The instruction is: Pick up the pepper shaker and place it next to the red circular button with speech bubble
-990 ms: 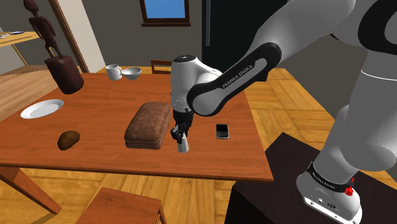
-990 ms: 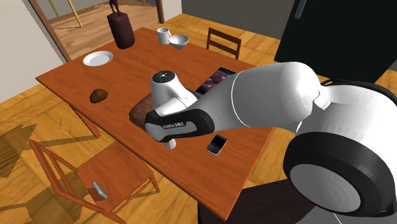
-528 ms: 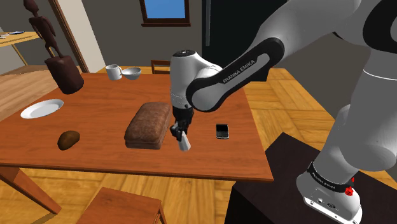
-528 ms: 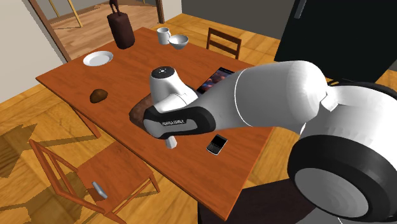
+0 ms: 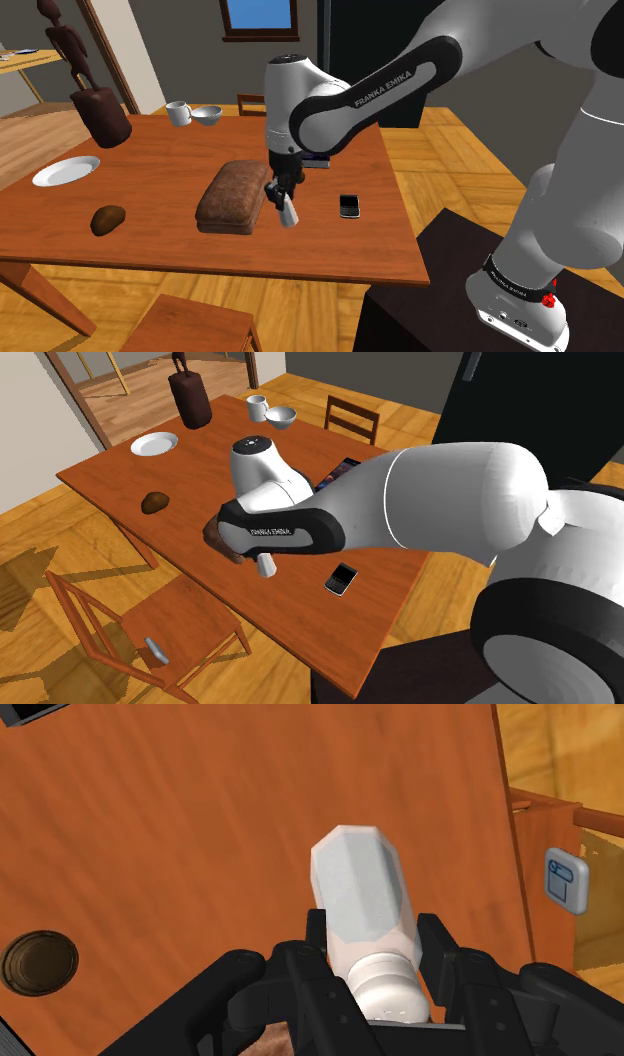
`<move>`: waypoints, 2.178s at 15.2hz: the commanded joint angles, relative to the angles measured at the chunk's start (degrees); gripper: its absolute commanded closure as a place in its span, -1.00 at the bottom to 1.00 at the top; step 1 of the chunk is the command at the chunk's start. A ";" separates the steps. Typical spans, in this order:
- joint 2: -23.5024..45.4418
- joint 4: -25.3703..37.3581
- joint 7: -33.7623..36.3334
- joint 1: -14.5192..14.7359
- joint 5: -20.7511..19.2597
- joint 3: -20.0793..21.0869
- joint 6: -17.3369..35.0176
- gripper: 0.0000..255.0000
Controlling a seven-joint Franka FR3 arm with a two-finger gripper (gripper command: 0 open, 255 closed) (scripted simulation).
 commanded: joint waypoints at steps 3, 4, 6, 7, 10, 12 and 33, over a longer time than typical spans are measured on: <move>-1.44 1.49 -0.31 -0.08 0.57 0.03 -2.88 1.00; -1.74 1.95 -0.38 -0.10 0.68 0.03 -3.61 1.00; -2.28 2.90 -0.50 -0.13 0.88 0.02 -5.09 1.00; -2.54 3.40 -0.56 -0.15 0.98 0.01 -5.83 1.00; -3.23 4.97 -0.70 -0.19 1.22 -0.01 -8.05 1.00; -3.64 6.07 -0.77 -0.22 1.36 -0.03 -9.54 1.00; -6.74 10.54 -15.13 -6.89 3.38 -7.25 -17.50 1.00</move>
